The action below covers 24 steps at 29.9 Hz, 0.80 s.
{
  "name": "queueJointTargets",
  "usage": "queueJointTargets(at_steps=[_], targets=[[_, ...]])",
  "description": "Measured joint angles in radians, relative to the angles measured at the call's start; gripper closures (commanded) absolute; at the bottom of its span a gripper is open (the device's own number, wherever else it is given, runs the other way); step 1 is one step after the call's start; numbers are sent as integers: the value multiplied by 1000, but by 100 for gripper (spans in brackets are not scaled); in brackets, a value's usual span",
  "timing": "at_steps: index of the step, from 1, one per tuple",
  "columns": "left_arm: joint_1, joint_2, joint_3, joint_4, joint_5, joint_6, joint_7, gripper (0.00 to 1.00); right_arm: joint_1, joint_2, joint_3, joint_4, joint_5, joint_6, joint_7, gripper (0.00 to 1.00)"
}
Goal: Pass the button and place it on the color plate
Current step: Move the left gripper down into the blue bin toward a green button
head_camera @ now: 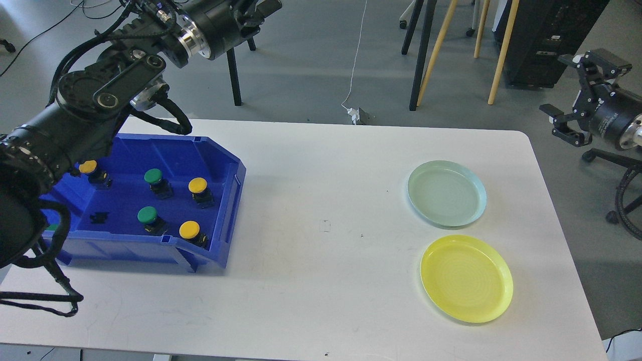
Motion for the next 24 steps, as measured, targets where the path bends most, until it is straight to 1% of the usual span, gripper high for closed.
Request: queueJointTargets(at_steps=[5,8,10,15,17,18,20,22,24], targets=[[5,-6,-26,5,-2,72,0,0,2,3,3,0,0,-4,-2,1],[6,3,-45,-5,-16,74,0,0,4,4,4,3,1,-2,-2,1],[7,26,-75,-5,-35,41,0,0,5,4,9,3,2,-2,-2,1],[4,69,-118,2,-65,-116,0,0,5,-1,45,8,4,-3,2,1],[0,66,-143,2,-91,-126,0,0,4,5,61,3,4,-12,9,2],[-1,62,-162,2,-120,-111,0,0,3,13,69,2,3,-26,14,2],[0,50,-190,1,-184,-62,0,0,3,24,81,2,2,-66,34,2],[6,40,-201,-8,-237,-16,0,0,3,30,84,3,1,-101,72,2],[8,45,-205,-15,-260,-20,0,0,2,32,82,3,0,-115,107,2]])
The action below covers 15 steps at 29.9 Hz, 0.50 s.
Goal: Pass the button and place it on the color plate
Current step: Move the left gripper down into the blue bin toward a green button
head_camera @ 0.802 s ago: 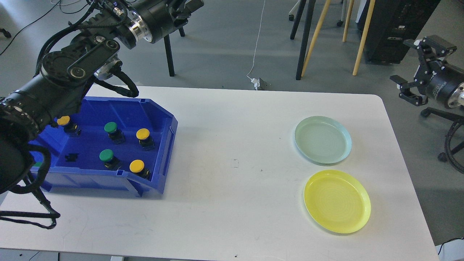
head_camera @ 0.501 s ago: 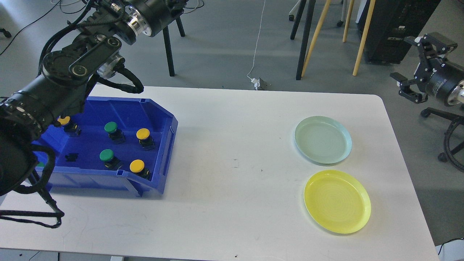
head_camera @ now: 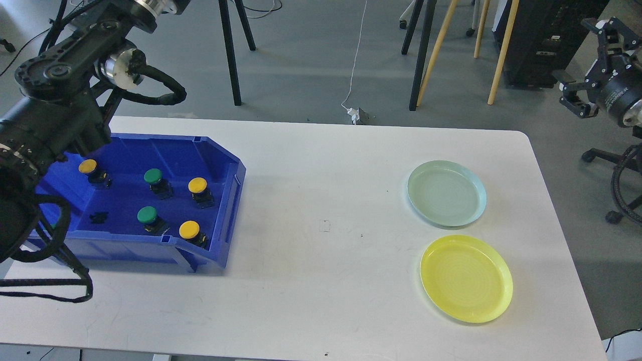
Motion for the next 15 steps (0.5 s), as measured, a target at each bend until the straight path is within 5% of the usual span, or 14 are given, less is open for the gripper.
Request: queueJointTargets(at_steps=[5,15], targets=[[24,48,40,-10,16,-125,0,2,-4,0,-28,10,-2,37,-9,1],[33,323,239,-204,541,-140,0,2,-8,14,-90,-5,-159,64,-50,1]])
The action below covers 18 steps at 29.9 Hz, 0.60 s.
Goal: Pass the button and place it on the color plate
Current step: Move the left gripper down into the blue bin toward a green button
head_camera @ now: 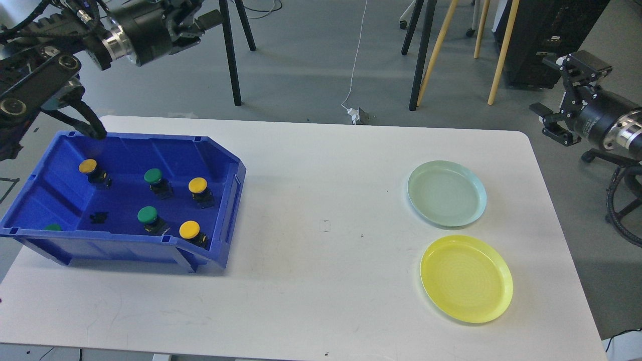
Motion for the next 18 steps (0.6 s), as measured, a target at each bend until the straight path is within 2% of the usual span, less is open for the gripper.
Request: queueJointTargets(at_steps=[6,10,14,18], targets=[[45,196,35,-238,285,0,0,2,0,37,-4,-33,-10,0,-7,1],[84,294,89,-345,472,1,0,2,3,53,-4,-50,-11,0,-10,1],[117,332,132,-345,664,1,-1,1,4,56,-4,-52,-11,-2,-10,1],[148,316,140,-238,775,1,0,1,3,56,-4,-52,-11,-4,-10,1]])
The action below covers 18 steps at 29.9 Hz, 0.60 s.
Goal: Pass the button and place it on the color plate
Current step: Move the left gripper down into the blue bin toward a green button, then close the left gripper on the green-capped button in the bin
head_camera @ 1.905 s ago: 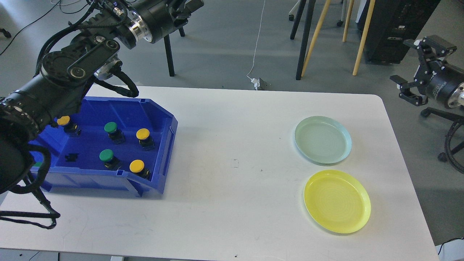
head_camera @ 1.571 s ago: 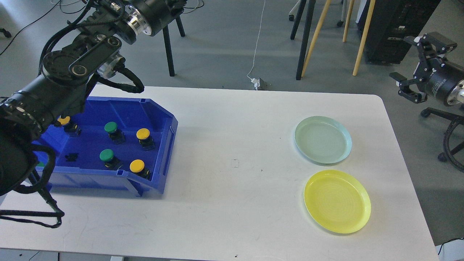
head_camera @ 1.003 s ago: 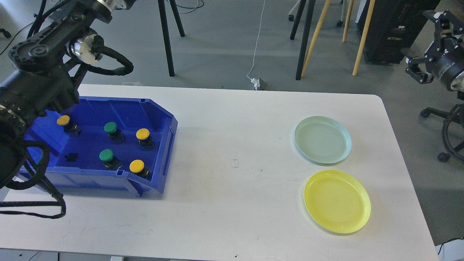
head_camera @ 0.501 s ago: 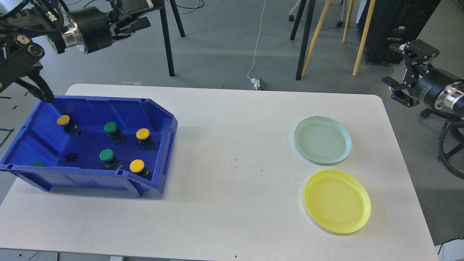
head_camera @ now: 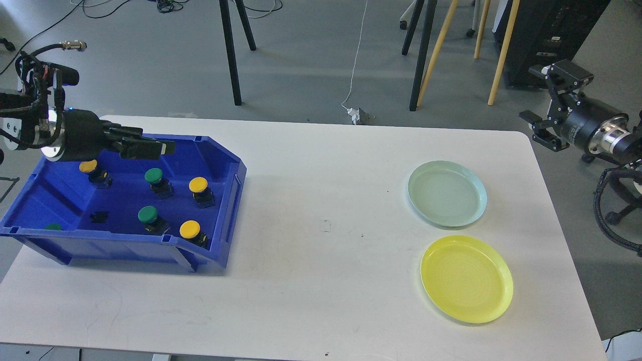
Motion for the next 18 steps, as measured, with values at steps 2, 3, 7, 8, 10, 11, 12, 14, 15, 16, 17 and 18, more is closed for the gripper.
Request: queueJointTargets(at_steps=[2,3,7,8,10,11,12,14,15,16,17,18], targets=[[6,-43,9,83,15,0,0,1,-1,0,-1,0,0,-2,0,1],[6,-72,18,132,18,0,0,1,-1,0,-1,0,0,-3,0,1],[-1,-154,74,306,26,0,0,0,-2,4,-1,1,0,-7,0,1],[-2,-177,103,347,31,0,0,1,-2,6,-1,1,0,-8,0,1],[-6,-222,158,404,37,0,0,2,-2,7,0,1,0,-9,0,1],[-9,-246,177,421,37,0,0,2,-1,7,0,1,0,-10,1,1],[-12,-268,190,432,37,0,0,2,-1,8,0,1,0,-10,1,1],[-16,-293,199,441,31,0,0,2,-1,9,0,1,0,-13,1,1],[-17,-300,200,442,29,0,0,1,-1,9,1,1,0,-16,1,1],[-18,-304,200,443,26,0,0,1,0,9,1,1,0,-18,1,1],[-18,-306,200,443,24,0,0,1,0,9,1,2,0,-20,1,1],[-18,-308,200,443,23,0,0,1,0,9,1,2,0,-21,1,1]])
